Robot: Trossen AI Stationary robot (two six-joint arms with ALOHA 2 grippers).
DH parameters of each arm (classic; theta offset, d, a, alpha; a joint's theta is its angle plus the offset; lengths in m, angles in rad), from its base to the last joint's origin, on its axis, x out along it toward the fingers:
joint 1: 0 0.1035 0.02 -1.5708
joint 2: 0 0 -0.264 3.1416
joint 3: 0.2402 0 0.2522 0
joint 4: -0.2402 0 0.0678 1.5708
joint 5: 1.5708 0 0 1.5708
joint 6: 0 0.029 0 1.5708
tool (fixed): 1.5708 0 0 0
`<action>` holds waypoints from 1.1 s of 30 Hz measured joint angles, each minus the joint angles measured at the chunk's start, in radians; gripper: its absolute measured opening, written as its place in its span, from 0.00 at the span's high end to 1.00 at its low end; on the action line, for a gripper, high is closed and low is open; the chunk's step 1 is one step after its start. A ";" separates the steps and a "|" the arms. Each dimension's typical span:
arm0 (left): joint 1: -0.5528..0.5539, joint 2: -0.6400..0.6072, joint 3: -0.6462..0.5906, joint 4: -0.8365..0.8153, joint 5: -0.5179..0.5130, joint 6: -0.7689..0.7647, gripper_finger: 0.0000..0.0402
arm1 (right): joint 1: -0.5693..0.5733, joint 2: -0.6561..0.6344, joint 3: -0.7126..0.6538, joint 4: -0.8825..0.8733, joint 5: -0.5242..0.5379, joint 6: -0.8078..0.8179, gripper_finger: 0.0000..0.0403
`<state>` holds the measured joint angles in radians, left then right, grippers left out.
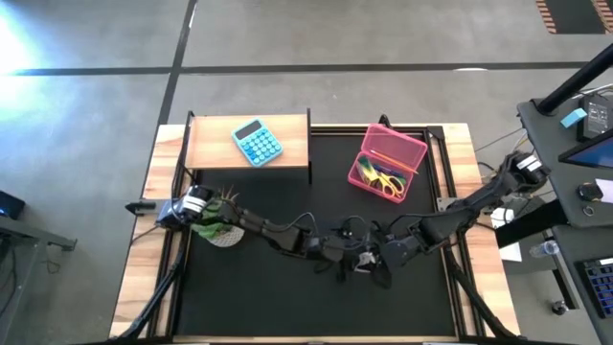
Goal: Pack school essentials
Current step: Put the purple sticky notes into the pink supply box
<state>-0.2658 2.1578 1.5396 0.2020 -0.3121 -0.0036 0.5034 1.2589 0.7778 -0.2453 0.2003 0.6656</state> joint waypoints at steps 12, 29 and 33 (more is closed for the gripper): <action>0.104 -0.001 0.062 0.005 0.005 0.097 0.49 | -0.037 -0.120 0.000 -0.163 0.130 -0.022 0.43; 0.323 -0.007 0.143 0.010 0.080 0.195 0.49 | -0.440 -0.284 0.001 -0.289 0.106 -0.294 0.43; 0.388 -0.007 0.158 -0.003 0.119 0.195 0.49 | -0.566 -0.295 0.001 -0.301 0.101 -0.354 0.43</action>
<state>0.1222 2.1513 1.6978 0.1990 -0.1931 0.1912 -0.0624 0.9640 0.7784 -0.5458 0.3010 0.3119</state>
